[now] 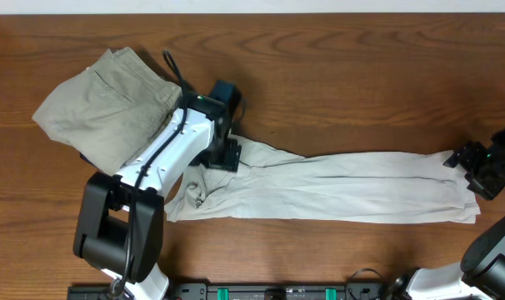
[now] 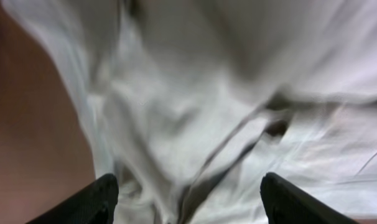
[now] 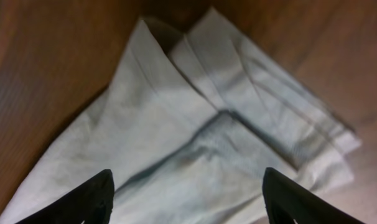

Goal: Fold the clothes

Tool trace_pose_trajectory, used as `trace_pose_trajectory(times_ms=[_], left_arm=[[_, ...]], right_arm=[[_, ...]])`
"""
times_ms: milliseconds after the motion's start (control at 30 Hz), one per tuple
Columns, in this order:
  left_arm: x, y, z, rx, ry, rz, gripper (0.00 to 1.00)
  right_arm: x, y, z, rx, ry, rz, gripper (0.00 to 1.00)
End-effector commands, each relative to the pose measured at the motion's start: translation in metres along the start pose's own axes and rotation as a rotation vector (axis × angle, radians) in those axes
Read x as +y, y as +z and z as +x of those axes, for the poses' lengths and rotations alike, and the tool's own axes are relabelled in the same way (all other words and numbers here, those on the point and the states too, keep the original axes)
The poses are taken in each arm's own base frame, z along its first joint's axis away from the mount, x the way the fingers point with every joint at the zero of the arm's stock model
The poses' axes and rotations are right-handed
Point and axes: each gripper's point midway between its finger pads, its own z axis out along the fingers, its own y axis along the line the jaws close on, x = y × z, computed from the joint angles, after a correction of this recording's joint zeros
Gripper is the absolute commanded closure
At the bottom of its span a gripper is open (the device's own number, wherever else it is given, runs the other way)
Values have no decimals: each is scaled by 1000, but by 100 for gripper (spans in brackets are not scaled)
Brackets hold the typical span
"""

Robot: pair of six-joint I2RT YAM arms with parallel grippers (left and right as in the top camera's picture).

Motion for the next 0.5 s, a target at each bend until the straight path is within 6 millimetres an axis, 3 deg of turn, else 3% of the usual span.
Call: trace_pose_trajectory(times_ms=[0,300,467], left_arm=[[0,-7,-17,-71,1,11,25],[5,-7,-14,-57,-12,7,25],[16,-7,-6,-17,-31,-2,25]], right_arm=[[2,7,-5,-7,-108,-9,25],[-24,66,-1,125,-156,21,18],[-29,70,-10,105,-155,-18,19]])
